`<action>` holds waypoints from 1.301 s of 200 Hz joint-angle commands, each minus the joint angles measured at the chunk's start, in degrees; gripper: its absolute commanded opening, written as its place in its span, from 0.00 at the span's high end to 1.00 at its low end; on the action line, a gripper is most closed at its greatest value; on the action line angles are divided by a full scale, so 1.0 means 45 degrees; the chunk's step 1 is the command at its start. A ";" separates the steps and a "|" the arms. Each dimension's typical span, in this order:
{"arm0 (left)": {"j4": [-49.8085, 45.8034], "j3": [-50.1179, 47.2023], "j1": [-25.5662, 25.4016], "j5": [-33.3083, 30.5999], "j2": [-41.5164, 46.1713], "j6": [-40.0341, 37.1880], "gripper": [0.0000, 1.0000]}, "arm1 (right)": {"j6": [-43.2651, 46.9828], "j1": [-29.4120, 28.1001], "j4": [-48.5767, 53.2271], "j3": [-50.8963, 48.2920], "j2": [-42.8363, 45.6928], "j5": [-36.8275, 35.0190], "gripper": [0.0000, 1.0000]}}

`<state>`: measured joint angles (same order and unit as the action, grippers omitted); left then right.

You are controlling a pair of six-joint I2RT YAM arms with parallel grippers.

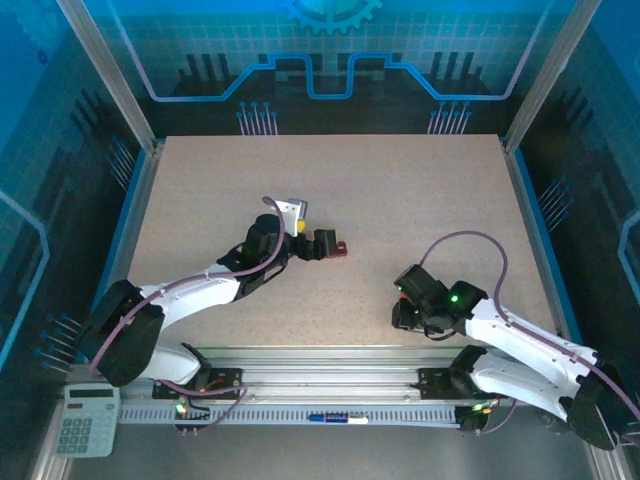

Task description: Sort the pills into containers

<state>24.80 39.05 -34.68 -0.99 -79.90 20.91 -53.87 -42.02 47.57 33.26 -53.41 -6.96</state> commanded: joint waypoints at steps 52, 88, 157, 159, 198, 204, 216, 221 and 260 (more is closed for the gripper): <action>0.0454 -0.0123 -0.0074 0.0466 -0.0387 0.0271 0.01 | 0.2610 0.2589 0.1754 0.1424 -0.0995 0.3996 0.65; 0.0427 0.0081 -0.0069 0.0648 -0.0557 0.0410 0.01 | 0.4046 0.3979 0.2936 0.2412 -0.1904 0.5607 0.65; 0.0039 0.0535 -0.0069 0.0859 -0.0757 0.0797 0.01 | 0.6159 0.5588 0.5158 0.3639 -0.3818 0.8103 0.66; 0.0037 0.0559 -0.0078 0.0888 -0.0774 0.0812 0.01 | 0.6216 0.5627 0.5212 0.3653 -0.3874 0.8162 0.66; 0.0147 0.0754 -0.0087 0.1243 -0.1106 0.1188 0.01 | 0.7101 0.5801 0.6525 0.4737 -0.4992 0.8187 0.66; 0.0201 0.0784 -0.0079 0.1289 -0.1174 0.1238 0.01 | 0.7218 0.5860 0.6683 0.4885 -0.5176 0.8135 0.66; 0.0270 0.0838 -0.0079 0.1390 -0.1336 0.1304 0.01 | 0.7372 0.5934 0.6938 0.5112 -0.5537 0.8053 0.66; 0.0289 0.0865 -0.0079 0.1436 -0.1378 0.1311 0.01 | 0.7433 0.5944 0.7022 0.5191 -0.5668 0.8030 0.66; 0.0412 0.0975 -0.0075 0.1539 -0.1654 0.1215 0.01 | 0.7988 0.5963 0.7711 0.5611 -0.6886 0.7900 0.67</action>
<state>25.78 41.34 -34.68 4.40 -86.61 25.63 -21.02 -15.94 77.08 56.55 -81.73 27.68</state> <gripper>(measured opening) 0.990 0.407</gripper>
